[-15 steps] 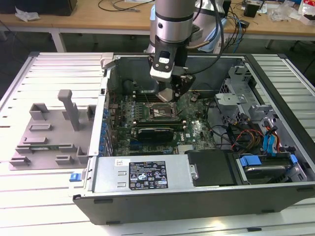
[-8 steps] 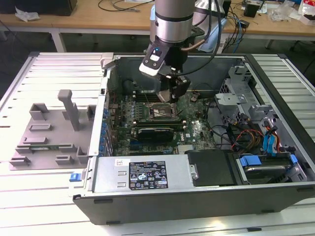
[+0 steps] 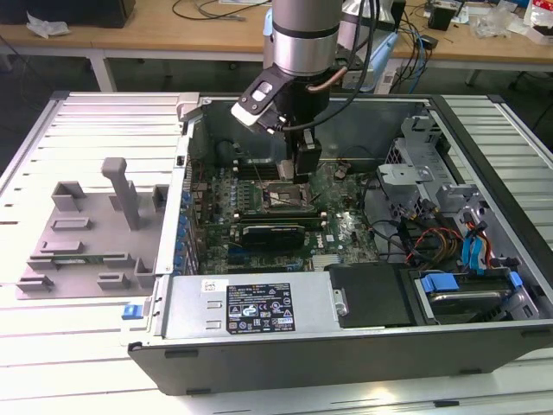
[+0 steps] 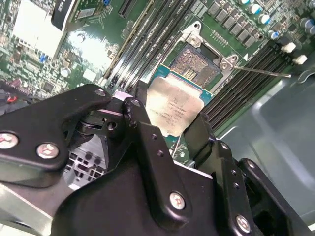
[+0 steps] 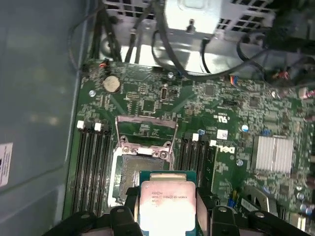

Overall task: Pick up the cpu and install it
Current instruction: 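Place the cpu into insertion slot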

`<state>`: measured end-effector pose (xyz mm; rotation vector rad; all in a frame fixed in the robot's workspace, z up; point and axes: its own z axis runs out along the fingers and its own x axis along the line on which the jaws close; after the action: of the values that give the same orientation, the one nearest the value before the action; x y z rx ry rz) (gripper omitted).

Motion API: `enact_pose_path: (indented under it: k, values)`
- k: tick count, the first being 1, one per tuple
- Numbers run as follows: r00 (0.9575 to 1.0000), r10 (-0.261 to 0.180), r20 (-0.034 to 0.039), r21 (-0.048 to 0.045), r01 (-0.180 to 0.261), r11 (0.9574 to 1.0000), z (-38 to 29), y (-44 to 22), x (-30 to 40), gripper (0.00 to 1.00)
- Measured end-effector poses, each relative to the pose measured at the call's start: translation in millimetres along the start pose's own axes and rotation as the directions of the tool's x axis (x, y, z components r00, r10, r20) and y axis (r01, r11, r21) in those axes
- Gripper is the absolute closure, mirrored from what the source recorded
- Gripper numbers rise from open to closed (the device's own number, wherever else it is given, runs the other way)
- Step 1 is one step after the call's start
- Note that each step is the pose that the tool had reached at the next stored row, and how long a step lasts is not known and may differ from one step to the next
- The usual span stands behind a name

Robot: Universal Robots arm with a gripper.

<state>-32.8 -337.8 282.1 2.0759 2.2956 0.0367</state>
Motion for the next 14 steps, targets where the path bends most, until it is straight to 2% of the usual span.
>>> enact_pose_path:
  k: [4,9,11,14]
  values:
    - [1.0000,0.001,-0.0001,-0.0002,-0.001,1.0000,0.4,-0.5,0.6,0.45]
    - [1.0000,0.002,-0.0001,-0.0001,-0.002,1.0000,2.9,-1.5,8.5,0.45]
    - [1.0000,0.005,0.0001,0.0000,-0.005,1.0000,8.7,-1.7,10.1,0.45]
    - [0.9994,0.035,0.0016,0.0005,-0.035,0.9994,18.3,-2.4,10.3,0.45]
